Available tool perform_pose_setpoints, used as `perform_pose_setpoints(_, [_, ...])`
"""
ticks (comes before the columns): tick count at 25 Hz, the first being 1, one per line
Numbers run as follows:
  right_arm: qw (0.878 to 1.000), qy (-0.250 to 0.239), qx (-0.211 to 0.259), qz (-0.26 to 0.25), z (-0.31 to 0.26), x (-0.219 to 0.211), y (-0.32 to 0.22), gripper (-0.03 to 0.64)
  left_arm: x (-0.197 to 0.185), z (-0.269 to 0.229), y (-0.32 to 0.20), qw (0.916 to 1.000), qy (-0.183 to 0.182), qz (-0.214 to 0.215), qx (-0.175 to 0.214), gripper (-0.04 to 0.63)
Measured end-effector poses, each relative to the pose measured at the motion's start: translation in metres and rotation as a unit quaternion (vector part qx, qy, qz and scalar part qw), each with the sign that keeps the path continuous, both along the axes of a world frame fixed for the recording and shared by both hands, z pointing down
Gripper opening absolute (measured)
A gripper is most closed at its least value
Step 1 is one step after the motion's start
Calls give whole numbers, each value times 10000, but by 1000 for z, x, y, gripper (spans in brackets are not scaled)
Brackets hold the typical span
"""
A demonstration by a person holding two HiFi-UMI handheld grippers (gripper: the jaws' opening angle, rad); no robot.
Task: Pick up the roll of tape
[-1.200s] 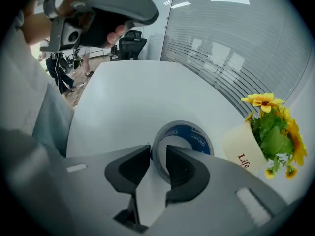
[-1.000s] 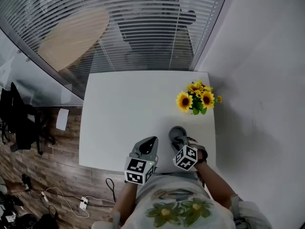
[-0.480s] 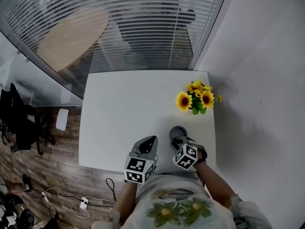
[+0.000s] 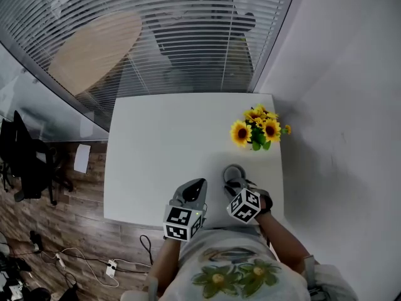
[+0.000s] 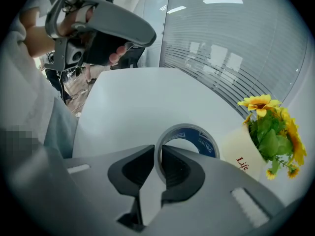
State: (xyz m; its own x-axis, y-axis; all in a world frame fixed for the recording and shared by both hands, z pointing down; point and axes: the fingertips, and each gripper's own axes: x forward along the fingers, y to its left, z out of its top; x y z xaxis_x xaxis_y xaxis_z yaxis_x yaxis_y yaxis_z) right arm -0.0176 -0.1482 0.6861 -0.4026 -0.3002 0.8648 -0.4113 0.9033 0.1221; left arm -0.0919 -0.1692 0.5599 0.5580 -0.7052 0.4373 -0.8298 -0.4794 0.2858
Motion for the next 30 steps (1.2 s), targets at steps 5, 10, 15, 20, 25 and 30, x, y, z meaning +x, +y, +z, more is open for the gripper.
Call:
perform_pose_setpoints(5, [9999,-111,48,41,-10,-4,-3,49,-2,-1,0,10000,12,-11,11,-2])
perform_pose_setpoints(10, [9996,-255,92,112,-20,-5,-5,49,-2,-3,-2,10000,16,-21,31,-2])
perform_pose_setpoints(15, [9986,-458,174,223,-36,-7,-7,49,-3,-6,-4,10000,21,-27,80,-2])
perform_pose_setpoints(20, [9965,-683,308,377,-56,-8,-12,50,-4,-12,-5,9999,15,-13,150,-2])
perform_pose_setpoints(25, [9935,-918,444,504,-73,-10,-17,50,-8,-17,-8,9997,2,-53,233,-2])
perform_pose_setpoints(30, [9895,-1185,530,640,-89,-14,-20,50,-12,-23,-9,9995,58,-104,276,-2])
